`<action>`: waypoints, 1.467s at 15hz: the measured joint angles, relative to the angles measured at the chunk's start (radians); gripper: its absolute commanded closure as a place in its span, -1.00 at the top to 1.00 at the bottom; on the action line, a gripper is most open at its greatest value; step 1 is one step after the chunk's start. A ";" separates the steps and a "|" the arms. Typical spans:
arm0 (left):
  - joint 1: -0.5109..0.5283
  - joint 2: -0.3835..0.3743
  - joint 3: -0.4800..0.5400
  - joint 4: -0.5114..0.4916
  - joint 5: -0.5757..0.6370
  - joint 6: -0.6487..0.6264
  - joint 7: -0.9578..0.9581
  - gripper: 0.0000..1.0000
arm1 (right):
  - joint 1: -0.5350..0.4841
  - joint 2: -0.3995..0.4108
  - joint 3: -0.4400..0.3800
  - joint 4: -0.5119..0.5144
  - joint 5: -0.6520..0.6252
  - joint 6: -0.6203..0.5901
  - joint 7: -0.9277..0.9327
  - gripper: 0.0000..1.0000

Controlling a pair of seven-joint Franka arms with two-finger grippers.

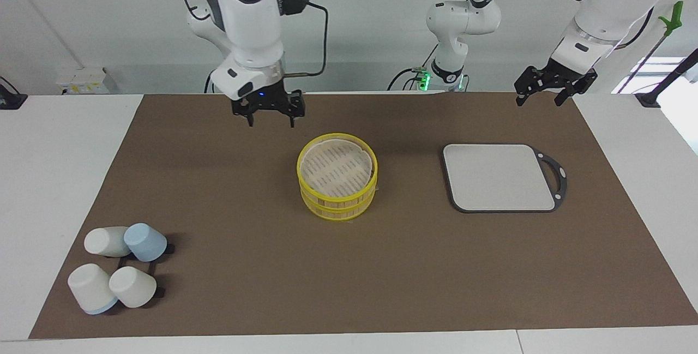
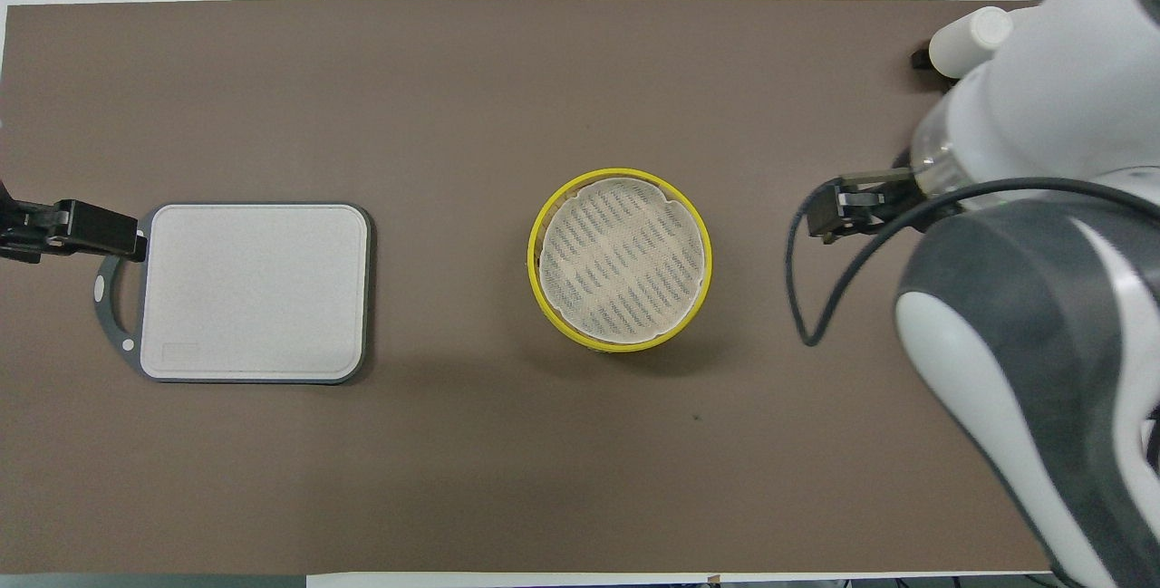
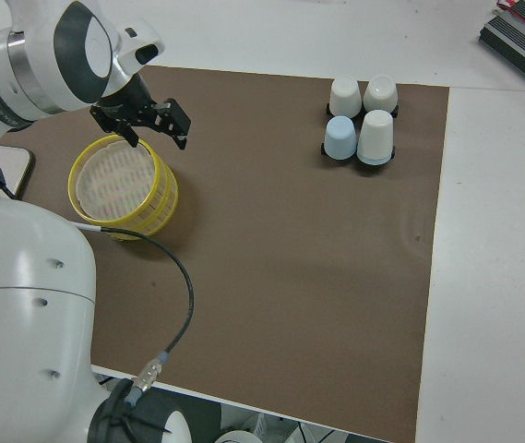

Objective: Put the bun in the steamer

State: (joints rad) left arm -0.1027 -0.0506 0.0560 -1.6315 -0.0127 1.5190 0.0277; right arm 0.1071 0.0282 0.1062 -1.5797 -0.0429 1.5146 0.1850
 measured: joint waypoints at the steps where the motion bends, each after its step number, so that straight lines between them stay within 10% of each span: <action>1: 0.000 0.000 0.000 0.000 0.000 0.000 0.000 1.00 | -0.034 -0.038 -0.001 -0.037 0.004 0.000 -0.044 1.00; 22: 0.001 0.000 0.000 0.000 0.000 0.002 0.000 1.00 | -0.067 -0.046 -0.101 -0.053 0.023 0.075 -0.070 1.00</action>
State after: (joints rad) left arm -0.1015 -0.0506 0.0560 -1.6315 -0.0127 1.5205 0.0278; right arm 0.0406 -0.0173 0.0047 -1.6328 -0.0203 1.5893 0.1146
